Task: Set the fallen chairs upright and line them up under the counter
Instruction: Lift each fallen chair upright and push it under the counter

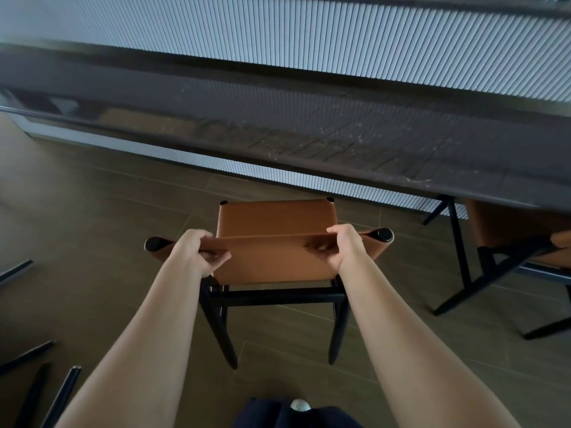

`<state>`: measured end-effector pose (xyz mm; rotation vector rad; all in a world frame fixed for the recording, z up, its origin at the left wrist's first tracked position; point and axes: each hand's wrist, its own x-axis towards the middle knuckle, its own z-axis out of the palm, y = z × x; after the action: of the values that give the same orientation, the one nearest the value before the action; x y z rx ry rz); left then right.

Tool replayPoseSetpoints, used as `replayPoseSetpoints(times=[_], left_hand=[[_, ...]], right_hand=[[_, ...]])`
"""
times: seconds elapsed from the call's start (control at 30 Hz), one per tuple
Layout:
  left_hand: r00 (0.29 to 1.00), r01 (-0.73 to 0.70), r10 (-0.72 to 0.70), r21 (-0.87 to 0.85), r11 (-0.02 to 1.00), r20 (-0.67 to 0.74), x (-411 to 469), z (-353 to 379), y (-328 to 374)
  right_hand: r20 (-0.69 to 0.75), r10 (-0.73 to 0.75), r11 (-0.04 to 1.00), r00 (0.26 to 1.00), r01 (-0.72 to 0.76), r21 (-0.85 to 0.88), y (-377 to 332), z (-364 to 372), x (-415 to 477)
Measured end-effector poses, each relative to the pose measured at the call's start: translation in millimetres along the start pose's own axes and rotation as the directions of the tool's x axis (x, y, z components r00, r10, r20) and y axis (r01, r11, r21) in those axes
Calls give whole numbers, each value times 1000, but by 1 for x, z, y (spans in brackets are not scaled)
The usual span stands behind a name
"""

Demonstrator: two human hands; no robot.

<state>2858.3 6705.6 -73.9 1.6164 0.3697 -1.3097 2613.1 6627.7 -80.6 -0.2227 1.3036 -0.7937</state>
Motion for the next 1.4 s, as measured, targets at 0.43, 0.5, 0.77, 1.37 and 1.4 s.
replayPoseSetpoints(times=[0.43, 0.5, 0.77, 1.37, 1.4], left_hand=[[990, -66, 61, 37, 997, 124, 20, 44, 70], [987, -82, 80, 13, 997, 137, 25, 51, 79], [969, -112, 103, 28, 993, 225, 39, 58, 89], [953, -134, 144, -53, 989, 265, 30, 76, 98], [952, -135, 148, -65, 989, 267, 27, 80, 97]], right_hand=[[-25, -52, 997, 998, 51, -60, -66, 64, 34], [-8, -28, 999, 1000, 28, -23, -77, 73, 39], [-41, -32, 998, 999, 34, 49, -81, 79, 57], [-10, -55, 994, 998, 56, 94, -97, 77, 62], [-6, -61, 994, 998, 61, 93, -103, 75, 64]])
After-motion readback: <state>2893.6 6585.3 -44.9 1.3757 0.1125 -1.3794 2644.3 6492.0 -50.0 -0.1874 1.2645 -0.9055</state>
